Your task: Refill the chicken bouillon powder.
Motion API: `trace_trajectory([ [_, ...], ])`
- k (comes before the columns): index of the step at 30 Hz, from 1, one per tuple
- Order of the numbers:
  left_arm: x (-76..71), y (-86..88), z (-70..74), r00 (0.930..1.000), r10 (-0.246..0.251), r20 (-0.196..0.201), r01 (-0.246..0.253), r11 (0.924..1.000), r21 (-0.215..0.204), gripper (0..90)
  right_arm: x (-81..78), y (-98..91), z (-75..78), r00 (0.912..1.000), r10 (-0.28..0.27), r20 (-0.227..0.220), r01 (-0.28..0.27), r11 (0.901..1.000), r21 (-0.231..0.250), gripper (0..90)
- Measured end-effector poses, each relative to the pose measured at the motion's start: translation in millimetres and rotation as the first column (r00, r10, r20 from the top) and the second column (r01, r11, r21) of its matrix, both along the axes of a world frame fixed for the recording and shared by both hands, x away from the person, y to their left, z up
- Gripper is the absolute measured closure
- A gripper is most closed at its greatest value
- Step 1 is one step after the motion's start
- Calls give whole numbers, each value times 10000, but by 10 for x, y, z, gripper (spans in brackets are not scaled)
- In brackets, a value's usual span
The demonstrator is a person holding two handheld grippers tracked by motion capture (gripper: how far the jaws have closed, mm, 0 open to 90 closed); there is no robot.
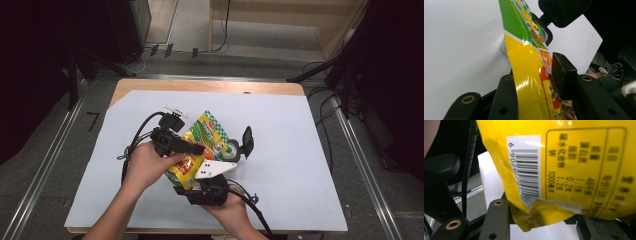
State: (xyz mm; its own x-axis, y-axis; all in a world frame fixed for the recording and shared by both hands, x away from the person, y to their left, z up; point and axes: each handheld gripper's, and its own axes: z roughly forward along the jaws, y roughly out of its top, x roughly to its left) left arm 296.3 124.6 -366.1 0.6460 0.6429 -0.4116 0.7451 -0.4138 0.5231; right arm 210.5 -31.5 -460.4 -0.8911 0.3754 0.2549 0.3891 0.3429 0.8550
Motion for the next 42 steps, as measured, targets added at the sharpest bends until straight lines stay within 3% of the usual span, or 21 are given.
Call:
trace_trajectory([
  [5,-5,-1,3,10000,-69,7,69,10000,0,716,-9,42,-12,9999,172,1,-172,9998,-75,585],
  [9,-10,16,31,9999,-99,-23,98,9993,-360,705,16,23,-14,10000,44,-75,-43,9999,106,615],
  [16,25,39,54,9980,94,-622,-165,9934,-1137,707,39,11,-41,9997,-47,-227,49,9999,104,649],
  [21,43,31,44,9978,209,-628,-263,9960,-854,759,51,4,-40,9992,-30,-402,36,9999,147,649],
  [25,66,48,47,9964,202,-821,-300,9923,-1200,745,60,10,-53,9994,-5,-340,8,10000,99,655],
  [30,91,59,93,9979,229,-600,-302,9918,-1238,744,57,16,-49,9992,155,-376,-150,9998,149,658],
  [34,109,47,120,9990,130,-418,-165,9963,-847,811,44,32,-54,9986,270,-464,-263,9995,158,658],
  [42,93,-72,109,9996,77,-283,-92,9985,-545,827,68,48,-63,9968,435,-665,-422,9989,214,635],
])
